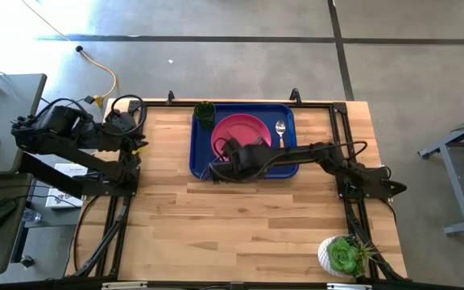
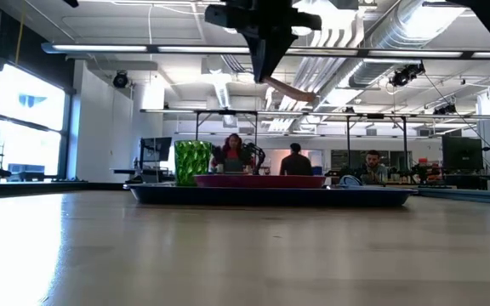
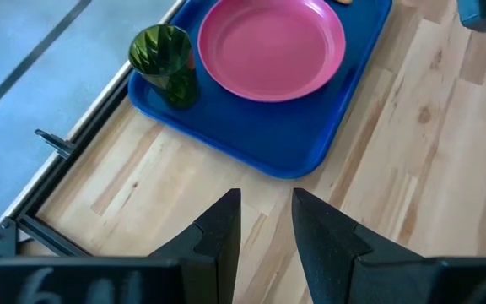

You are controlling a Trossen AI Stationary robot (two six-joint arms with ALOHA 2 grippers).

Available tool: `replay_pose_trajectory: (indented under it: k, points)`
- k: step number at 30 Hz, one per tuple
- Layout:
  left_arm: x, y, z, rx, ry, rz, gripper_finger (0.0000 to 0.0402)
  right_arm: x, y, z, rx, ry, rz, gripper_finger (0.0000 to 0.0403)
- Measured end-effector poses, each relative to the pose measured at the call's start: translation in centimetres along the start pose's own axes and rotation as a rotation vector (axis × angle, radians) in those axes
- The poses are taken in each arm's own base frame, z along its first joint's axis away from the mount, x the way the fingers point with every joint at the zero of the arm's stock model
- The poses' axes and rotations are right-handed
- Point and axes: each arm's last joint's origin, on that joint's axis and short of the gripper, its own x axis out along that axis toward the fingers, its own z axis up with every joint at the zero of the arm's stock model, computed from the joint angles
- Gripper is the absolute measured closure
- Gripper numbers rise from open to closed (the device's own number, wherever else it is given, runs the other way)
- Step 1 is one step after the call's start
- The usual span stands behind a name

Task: Pick and place plate/cup/fork/spoon on tray
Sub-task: Put the orange fork on the blue tray

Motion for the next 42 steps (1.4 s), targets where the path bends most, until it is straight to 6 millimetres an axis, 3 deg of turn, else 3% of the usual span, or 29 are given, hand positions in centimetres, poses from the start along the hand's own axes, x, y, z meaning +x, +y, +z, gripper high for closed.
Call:
replay_pose_trajectory:
  k: [14, 24, 33, 42]
  points:
    - [0.0, 0.0, 0.1, 0.001, -0.014, 0.025, 0.0303, 2.2, -4.5, 3.9, -0.31, -0.009, -0.103, 0.0387]
    - [0.0, 0.0, 0.1, -0.011, -0.021, 0.032, 0.0303, 7.5, -7.2, 3.9, -0.428, 0.165, -0.2, 0.0387]
    - [0.0, 0.1, 0.2, -0.02, -0.039, 0.057, 0.0303, 9.1, -12.7, 2.4, -0.288, 0.211, -0.19, 0.0387]
    - [0.0, 0.2, 0.2, -0.038, -0.056, 0.081, 0.0303, 9.7, -18.1, 0.0, 0.089, 0.174, -0.043, 0.0387]
